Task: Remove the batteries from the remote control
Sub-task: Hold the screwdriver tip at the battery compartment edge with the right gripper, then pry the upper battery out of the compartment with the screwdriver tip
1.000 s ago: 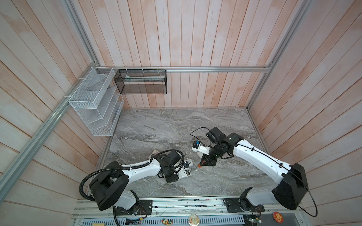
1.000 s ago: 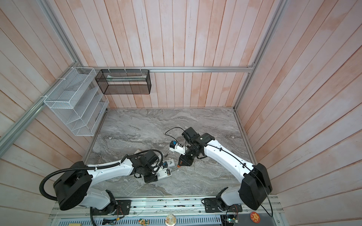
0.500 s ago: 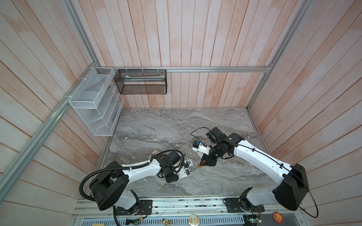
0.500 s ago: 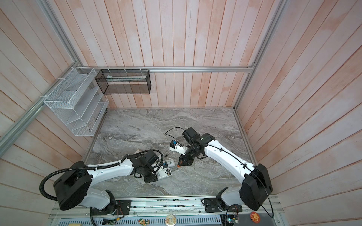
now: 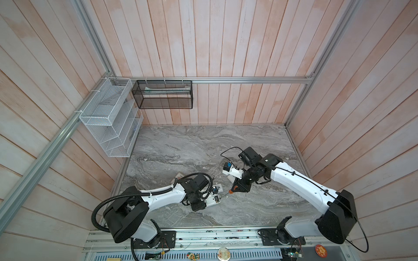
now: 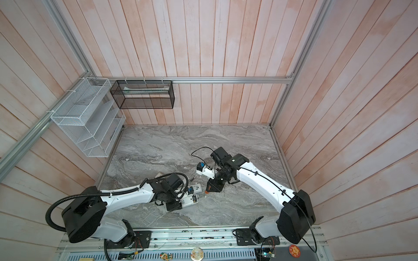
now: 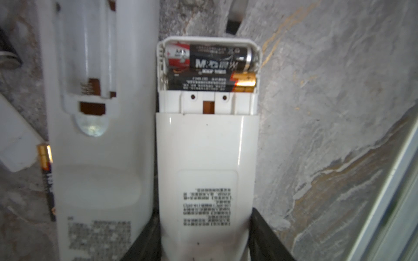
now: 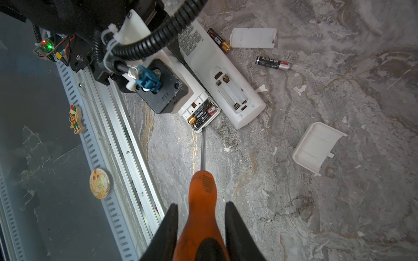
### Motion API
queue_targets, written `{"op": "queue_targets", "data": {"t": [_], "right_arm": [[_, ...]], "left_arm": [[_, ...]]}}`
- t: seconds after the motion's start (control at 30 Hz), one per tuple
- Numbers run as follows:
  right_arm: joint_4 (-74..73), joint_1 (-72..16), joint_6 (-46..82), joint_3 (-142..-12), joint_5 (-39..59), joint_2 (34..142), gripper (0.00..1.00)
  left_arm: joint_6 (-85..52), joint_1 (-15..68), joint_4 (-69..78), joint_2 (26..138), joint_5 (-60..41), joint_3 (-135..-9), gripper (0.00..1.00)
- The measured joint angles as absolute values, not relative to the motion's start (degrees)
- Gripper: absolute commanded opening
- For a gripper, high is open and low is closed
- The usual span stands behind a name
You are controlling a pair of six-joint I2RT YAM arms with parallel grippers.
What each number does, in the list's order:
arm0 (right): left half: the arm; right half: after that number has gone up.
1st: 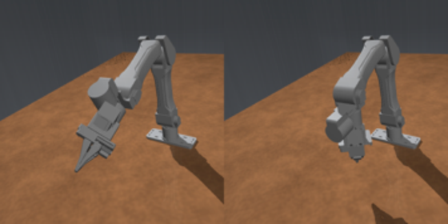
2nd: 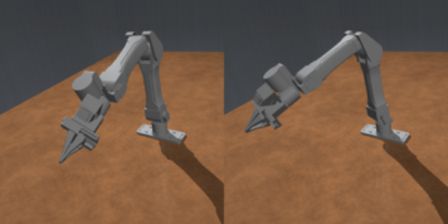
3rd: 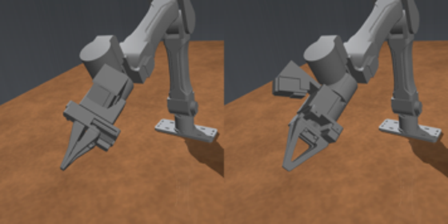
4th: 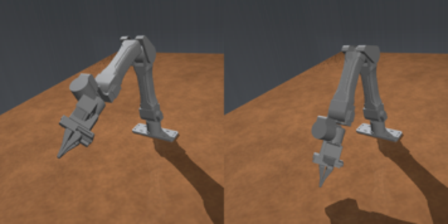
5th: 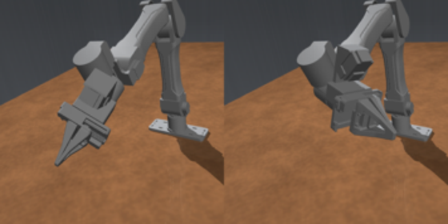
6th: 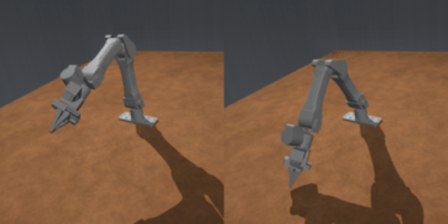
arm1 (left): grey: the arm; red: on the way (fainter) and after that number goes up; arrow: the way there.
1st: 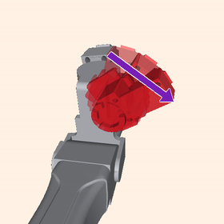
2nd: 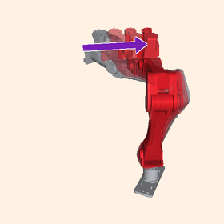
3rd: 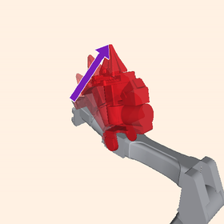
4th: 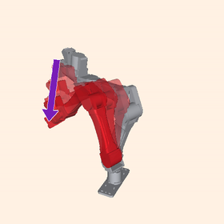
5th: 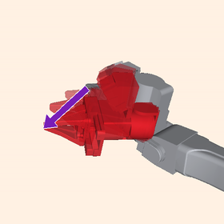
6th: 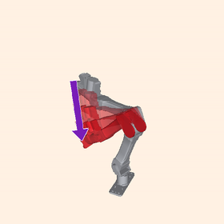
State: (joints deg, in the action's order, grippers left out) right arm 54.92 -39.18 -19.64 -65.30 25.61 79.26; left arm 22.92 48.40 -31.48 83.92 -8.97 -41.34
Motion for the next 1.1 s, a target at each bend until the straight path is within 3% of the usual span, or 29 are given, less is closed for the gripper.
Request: {"op": "queue_targets", "data": {"t": [1.1], "right_arm": [[52.93,-38.92,-20.36,-64.38,25.17,80.36,0.05]], "left_arm": [[23.18,48.40,-31.29,83.81,-9.15,-41.17,0.39]]}}
